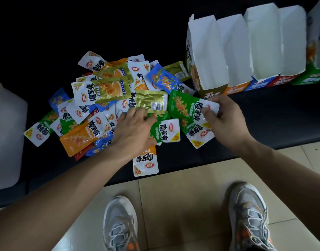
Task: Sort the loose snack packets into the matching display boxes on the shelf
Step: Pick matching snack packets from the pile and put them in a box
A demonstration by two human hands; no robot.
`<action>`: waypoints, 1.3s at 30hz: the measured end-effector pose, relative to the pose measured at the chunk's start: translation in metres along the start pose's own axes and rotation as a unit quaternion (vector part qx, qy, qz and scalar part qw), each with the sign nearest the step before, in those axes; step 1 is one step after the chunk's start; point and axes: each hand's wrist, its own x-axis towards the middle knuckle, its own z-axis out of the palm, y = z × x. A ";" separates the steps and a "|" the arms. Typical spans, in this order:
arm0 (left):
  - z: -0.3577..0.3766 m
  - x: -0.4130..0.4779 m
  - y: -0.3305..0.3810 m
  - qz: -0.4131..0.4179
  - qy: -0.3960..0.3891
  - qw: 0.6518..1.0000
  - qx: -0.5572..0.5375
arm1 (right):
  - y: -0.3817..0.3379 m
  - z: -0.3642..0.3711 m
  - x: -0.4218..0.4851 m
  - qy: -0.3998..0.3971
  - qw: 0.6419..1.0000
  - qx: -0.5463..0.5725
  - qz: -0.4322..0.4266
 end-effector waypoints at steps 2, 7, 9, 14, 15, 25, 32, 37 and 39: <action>-0.003 0.001 -0.005 -0.054 0.015 0.993 -0.100 | -0.001 0.001 0.001 -0.007 1.000 0.019 0.002; -0.014 0.005 -0.024 -0.221 0.020 0.867 -0.446 | -0.001 -0.003 0.000 -0.026 0.997 0.070 0.034; -0.020 0.005 -0.024 -0.214 0.029 0.850 -0.480 | -0.004 -0.007 0.001 -0.075 0.996 0.037 0.014; -0.024 0.002 0.011 -0.158 -0.091 0.796 -0.578 | -0.020 0.008 -0.004 -0.144 0.989 0.013 -0.002; -0.022 0.000 0.020 -0.154 -0.117 0.799 -0.569 | -0.024 0.014 -0.006 -0.125 0.992 0.014 0.002; -0.004 -0.005 -0.002 -0.229 -0.084 0.810 -0.534 | 0.011 0.024 -0.011 -0.129 0.918 -0.372 0.053; 0.007 -0.002 -0.016 -0.291 0.012 0.783 -0.550 | 0.012 0.013 -0.016 -0.164 0.979 -0.111 0.047; -0.001 -0.005 -0.013 -0.273 0.066 0.791 -0.543 | 0.005 -0.013 -0.011 -0.209 0.977 -0.037 0.012; -0.005 -0.006 -0.010 -0.258 0.066 0.800 -0.538 | 0.000 -0.022 -0.008 -0.237 0.971 -0.015 0.012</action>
